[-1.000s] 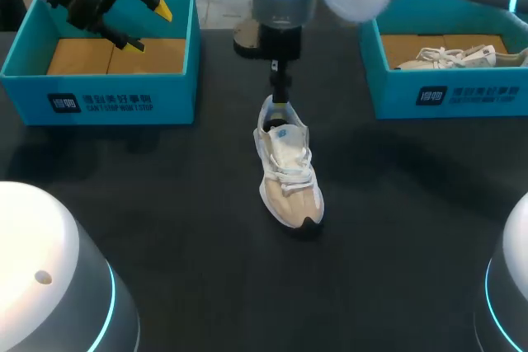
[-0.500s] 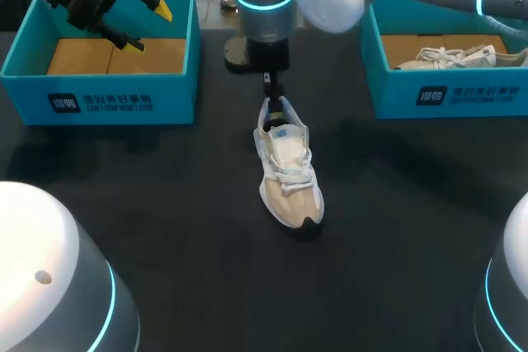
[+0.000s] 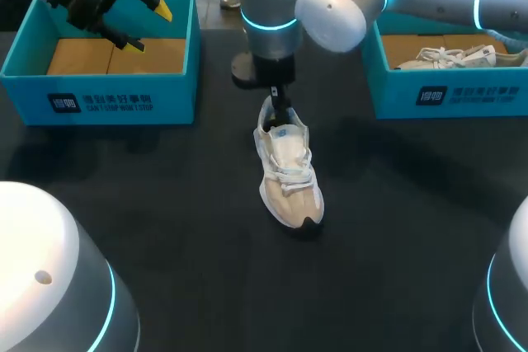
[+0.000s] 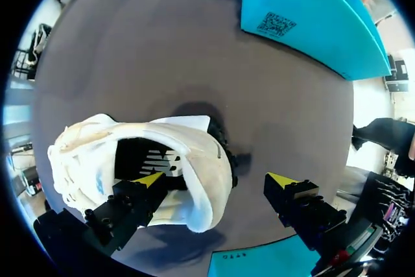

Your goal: Take the shoe out of the shoebox, open the shoe tongue, remove and reinsert the insole, then place the shoe into the shoebox

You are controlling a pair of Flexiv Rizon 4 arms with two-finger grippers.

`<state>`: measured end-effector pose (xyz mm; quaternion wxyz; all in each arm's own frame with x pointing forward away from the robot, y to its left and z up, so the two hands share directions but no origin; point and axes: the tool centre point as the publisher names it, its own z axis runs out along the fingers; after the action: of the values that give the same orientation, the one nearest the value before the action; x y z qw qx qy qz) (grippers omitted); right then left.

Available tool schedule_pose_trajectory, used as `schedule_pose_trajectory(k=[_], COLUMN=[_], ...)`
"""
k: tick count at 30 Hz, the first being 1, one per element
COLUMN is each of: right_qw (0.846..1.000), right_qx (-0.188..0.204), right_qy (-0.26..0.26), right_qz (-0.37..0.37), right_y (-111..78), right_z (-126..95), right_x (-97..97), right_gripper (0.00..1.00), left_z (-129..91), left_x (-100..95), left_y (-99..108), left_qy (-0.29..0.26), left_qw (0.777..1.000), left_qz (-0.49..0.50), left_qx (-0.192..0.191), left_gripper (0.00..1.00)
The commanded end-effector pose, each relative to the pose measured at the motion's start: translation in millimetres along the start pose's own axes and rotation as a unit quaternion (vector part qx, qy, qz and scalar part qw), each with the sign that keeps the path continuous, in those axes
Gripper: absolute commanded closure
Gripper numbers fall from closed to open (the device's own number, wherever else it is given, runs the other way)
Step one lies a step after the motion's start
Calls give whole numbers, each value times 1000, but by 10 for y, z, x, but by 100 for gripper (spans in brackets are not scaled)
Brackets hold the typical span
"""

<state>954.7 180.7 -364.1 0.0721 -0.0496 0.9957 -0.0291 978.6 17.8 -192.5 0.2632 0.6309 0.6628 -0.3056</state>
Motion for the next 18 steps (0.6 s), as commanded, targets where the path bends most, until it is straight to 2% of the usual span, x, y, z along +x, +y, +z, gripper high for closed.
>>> schedule_pose_trajectory(k=[1, 6, 8, 10, 14, 18], right_qw=[1000, 1000, 1000, 1000, 1000, 1000], right_qx=[-5, -8, -6, -6, -6, -6], right_qy=[1, 0, 0, 1, 4, 9], right_qz=[-5, -13, -17, -21, -24, -26], right_y=[26, 53, 62, 66, 86, 125], right_z=[65, 101, 107, 129, 158, 173], right_x=[-49, -99, -118, -128, -142, -128], right_gripper=[0, 16, 35, 50, 53, 59], left_z=[-5, -5, -5, -5, -5, -5], left_x=[-2, -2, -2, -2, -2, -2], left_y=[0, 0, 0, 0, 0, 0], left_qy=[2, 2, 2, 2, 2, 2], left_qw=[1000, 1000, 1000, 1000, 1000, 1000], left_qz=[0, 0, 0, 0, 0, 0], left_qx=[0, 0, 0, 0, 0, 0], left_gripper=[0, 0, 0, 0, 0, 0])
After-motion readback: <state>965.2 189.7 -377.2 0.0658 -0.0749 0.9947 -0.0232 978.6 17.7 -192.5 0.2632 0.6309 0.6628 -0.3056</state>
